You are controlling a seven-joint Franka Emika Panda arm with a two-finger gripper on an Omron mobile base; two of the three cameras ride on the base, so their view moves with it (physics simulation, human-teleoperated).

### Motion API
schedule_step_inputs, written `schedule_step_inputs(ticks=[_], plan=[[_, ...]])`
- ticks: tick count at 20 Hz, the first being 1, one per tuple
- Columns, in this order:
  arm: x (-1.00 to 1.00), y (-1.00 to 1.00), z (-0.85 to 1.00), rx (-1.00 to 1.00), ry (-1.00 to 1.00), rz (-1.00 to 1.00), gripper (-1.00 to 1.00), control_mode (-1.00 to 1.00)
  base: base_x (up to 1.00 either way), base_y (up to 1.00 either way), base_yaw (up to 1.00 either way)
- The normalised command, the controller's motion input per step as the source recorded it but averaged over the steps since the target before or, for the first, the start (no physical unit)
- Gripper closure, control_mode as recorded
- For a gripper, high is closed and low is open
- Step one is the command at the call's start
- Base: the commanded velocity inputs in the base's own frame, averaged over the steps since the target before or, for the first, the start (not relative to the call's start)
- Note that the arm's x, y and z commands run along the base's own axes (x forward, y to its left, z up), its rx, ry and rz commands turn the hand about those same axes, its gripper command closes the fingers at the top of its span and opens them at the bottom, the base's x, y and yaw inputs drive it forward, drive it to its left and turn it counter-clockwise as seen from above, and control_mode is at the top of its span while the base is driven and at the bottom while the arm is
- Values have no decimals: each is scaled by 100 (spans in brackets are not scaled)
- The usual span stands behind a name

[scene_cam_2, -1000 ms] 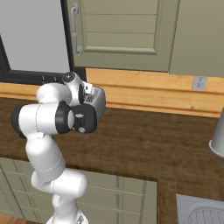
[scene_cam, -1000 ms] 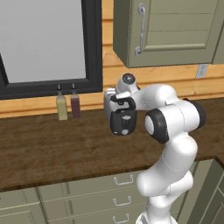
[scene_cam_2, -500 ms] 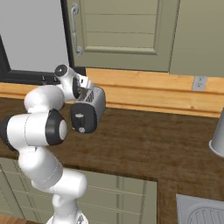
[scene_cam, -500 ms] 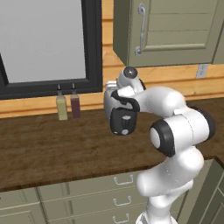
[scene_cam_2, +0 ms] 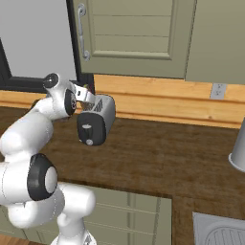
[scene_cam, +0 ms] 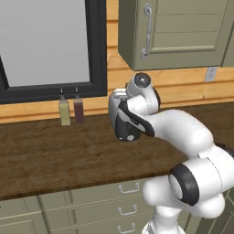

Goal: Start the toaster. Once the lever pops up, take the bread to the plate on the dining counter.

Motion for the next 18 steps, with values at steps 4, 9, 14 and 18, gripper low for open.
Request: schedule_step_inputs(ticks=[4, 9, 14, 18], plan=[[-100, -9, 36, 0, 6, 0, 100, -100, 0, 0, 0], [-100, -17, 25, 0, 17, 0, 100, -100, 0, 0, 0], [-100, -17, 0, 0, 13, 0, 100, -100, 0, 0, 0], [-100, -40, 0, 0, 2, 0, 100, -100, 0, 0, 0]])
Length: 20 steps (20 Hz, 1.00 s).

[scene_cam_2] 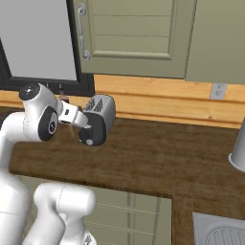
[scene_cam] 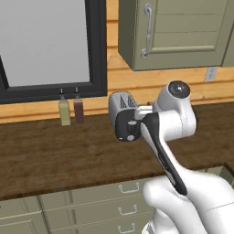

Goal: Start the toaster. Once the lever pops up, take the bread to the plate on the dining counter.

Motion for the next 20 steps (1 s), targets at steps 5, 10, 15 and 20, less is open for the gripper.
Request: schedule_step_inputs(ticks=[5, 10, 15, 20], plan=[[-100, -41, 0, 0, 0, 0, 100, -100, 0, 0, 0], [-72, -8, 0, -1, 0, 0, 100, 100, -19, 0, 0], [0, 0, 0, 0, 0, 0, 100, 100, -95, 56, 22], [0, 0, 0, 0, 0, 0, 100, 100, -60, 83, 85]])
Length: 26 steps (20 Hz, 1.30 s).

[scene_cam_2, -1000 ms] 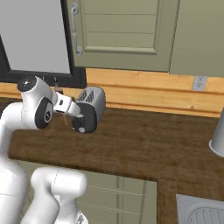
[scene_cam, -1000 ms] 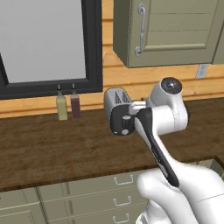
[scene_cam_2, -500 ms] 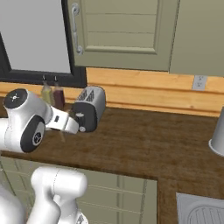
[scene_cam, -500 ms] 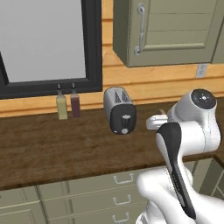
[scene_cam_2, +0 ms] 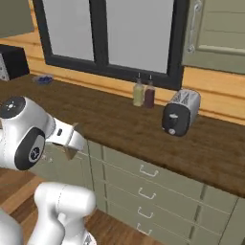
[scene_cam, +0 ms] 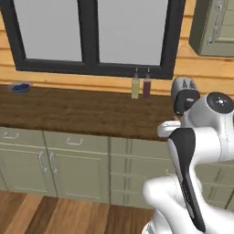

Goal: Start the toaster. Once the lever pops up, take the bread to the plate on the dining counter.

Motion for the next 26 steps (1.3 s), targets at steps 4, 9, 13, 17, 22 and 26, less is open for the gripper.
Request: schedule_step_inputs(ticks=[4, 9, 13, 17, 22, 26], plan=[[0, 0, 0, 0, 0, 0, 100, 100, -42, 54, 98], [0, 0, 0, 0, 0, 0, 100, 100, -37, 35, 100], [0, 0, 0, 0, 0, 0, 100, 100, -29, 20, 100], [0, 0, 0, 0, 0, 0, 100, 100, -24, 3, 100], [0, 0, 0, 0, 0, 0, 100, 100, -23, 0, 100], [0, 0, 0, 0, 0, 0, 100, 100, -24, 0, 100]])
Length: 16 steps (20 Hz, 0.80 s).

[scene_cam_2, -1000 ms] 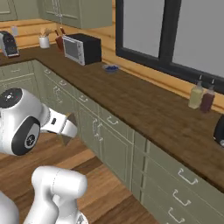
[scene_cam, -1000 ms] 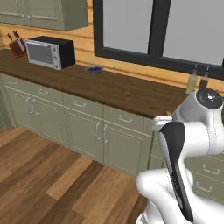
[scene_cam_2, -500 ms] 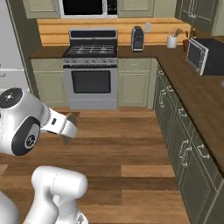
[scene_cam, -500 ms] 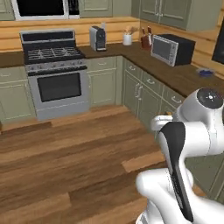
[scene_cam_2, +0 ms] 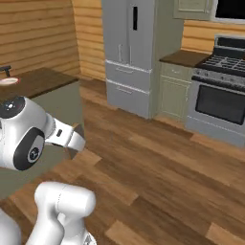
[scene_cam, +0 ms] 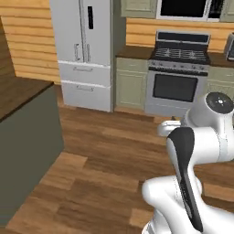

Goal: Start the toaster. Once the lever pops up, take the bread to the plate on the dining counter.

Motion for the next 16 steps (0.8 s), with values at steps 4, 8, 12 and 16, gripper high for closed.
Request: schedule_step_inputs(ticks=[4, 8, 12, 16], plan=[[0, 0, 0, 0, 0, 0, 100, 100, -24, 2, 100], [0, 0, 0, 0, 0, 0, 100, 100, -4, 5, 96], [0, 0, 0, 0, 0, 0, 100, 100, 60, -49, 62], [0, 0, 0, 0, 0, 0, 100, 100, 82, -79, 48]])
